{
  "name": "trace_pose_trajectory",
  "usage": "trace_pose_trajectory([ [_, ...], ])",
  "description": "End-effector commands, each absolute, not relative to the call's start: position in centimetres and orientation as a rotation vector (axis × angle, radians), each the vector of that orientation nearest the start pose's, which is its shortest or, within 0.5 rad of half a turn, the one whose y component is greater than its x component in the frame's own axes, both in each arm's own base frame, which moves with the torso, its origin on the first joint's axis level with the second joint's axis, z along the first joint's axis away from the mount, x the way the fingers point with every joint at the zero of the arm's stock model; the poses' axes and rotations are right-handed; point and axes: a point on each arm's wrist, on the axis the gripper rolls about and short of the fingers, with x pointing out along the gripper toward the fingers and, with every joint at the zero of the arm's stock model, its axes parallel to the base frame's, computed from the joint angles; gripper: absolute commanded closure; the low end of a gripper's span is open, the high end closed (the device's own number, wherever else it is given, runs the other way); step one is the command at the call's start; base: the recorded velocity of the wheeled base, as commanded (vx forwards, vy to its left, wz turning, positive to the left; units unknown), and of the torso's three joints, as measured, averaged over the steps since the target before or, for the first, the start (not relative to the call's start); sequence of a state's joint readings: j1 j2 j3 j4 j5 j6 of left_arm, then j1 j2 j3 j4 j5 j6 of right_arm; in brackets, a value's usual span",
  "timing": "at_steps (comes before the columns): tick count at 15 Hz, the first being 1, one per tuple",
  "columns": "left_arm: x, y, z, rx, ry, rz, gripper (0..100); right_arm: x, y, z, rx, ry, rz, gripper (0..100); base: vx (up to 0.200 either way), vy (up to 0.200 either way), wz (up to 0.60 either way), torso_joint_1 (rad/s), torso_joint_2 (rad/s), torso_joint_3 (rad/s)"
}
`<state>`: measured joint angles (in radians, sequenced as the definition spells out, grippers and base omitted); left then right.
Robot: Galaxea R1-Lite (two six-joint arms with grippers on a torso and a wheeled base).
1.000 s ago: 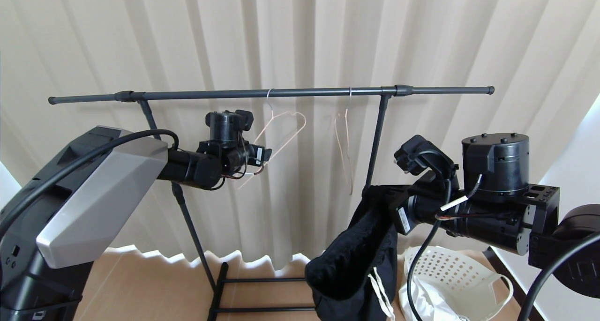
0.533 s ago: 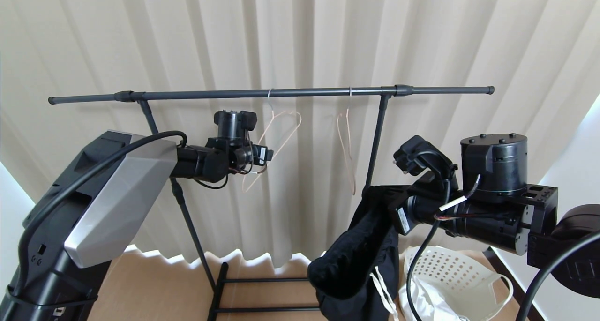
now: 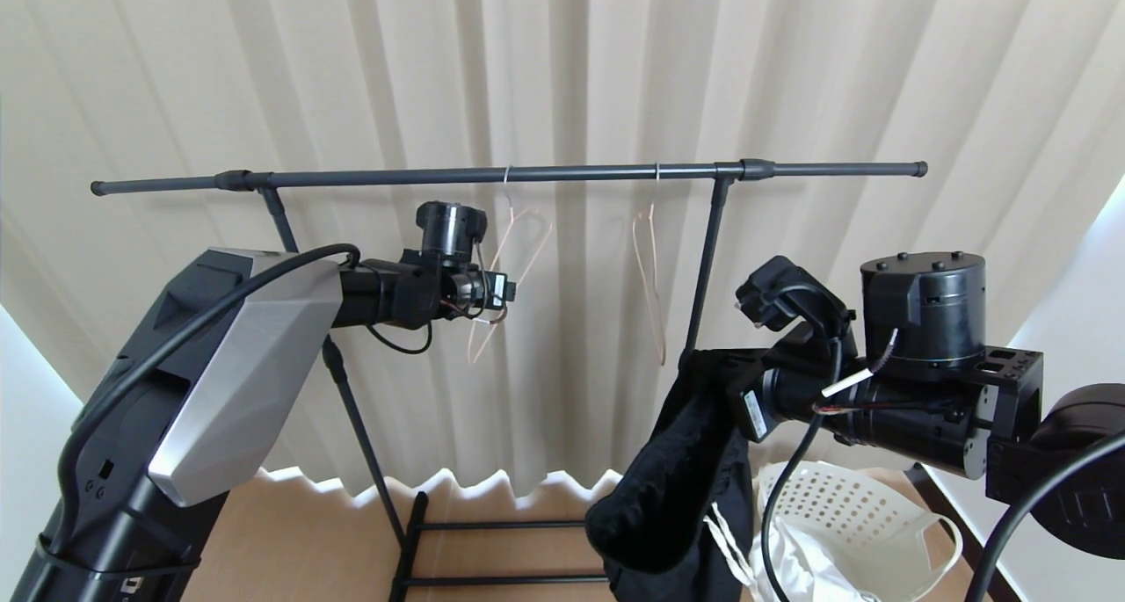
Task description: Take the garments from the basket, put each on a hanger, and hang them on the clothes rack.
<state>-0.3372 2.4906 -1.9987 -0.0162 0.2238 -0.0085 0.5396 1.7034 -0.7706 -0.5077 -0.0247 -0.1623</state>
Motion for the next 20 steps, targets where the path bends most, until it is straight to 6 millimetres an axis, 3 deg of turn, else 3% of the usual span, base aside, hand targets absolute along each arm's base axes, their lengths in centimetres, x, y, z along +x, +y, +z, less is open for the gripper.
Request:
trace_pose_trajectory([
  [1,49.2,-16.8,11.7,0.117,0.463,-0.109,100,25.6,15.3,15.9,-0.277,0.374,0.541,100,0.000,0.000,0.00,0.000,0.00,0.000],
  [13,48.9,-17.5,12.2,0.108,0.443,-0.121,100,25.6,15.3,15.9,-0.277,0.373,0.541,100,0.000,0.000,0.00,0.000,0.00,0.000],
  [20,48.1,-17.8,13.9,0.109,0.420,-0.136,100,25.6,15.2,15.9,-0.278,0.374,0.539,100,0.000,0.000,0.00,0.000,0.00,0.000],
])
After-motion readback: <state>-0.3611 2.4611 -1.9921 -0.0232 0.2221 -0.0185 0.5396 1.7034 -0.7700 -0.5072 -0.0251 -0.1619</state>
